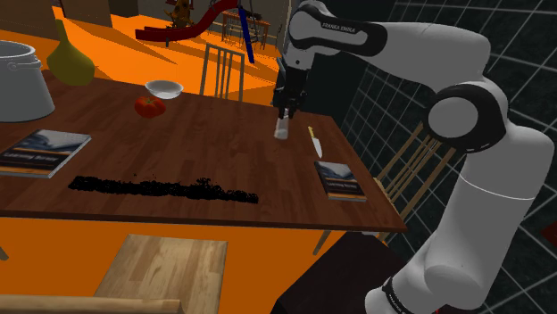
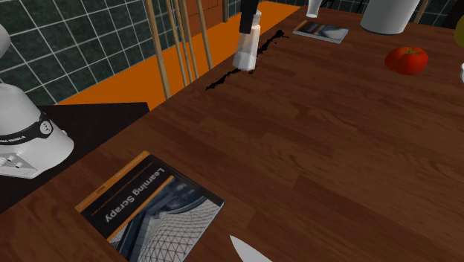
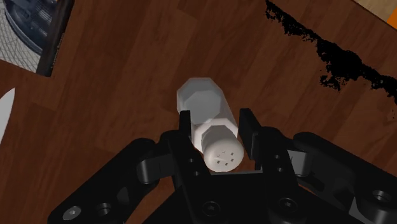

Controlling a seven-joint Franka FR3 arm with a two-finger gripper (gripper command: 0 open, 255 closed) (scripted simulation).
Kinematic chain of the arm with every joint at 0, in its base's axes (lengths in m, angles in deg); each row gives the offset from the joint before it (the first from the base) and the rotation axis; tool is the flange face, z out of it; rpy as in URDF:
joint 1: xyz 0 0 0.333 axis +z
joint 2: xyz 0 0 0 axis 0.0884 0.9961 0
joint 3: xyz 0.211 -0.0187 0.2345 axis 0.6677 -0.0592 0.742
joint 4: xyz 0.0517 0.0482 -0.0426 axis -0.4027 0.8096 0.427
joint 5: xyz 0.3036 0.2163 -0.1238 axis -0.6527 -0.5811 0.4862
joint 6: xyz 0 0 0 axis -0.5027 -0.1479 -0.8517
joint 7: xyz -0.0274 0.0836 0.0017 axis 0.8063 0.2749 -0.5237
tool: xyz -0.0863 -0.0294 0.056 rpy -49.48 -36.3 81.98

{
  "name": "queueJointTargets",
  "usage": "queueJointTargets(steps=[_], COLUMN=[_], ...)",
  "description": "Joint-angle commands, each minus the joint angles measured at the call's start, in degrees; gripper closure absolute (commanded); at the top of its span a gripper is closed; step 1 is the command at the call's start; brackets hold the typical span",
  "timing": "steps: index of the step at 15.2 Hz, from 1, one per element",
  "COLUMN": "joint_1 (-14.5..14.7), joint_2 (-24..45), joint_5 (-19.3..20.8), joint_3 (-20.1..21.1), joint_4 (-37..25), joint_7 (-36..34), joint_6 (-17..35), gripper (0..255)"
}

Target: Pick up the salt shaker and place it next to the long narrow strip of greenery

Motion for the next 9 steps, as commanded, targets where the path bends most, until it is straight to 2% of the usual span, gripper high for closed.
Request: queueJointTargets(steps=[1, 8, 9], joint_1=[1.7, 7.6, 7.6], joint_2=[-1.2, -3.7, -3.8], joint_5=[0.1, 0.1, 0.1], joint_3=[0.9, 4.5, 4.6], joint_4=[1.8, 5.2, 6.1], joint_7=[-2.5, -11.8, -11.8], joint_6=[0.8, 2.8, 3.6], gripper=[255, 255, 255])
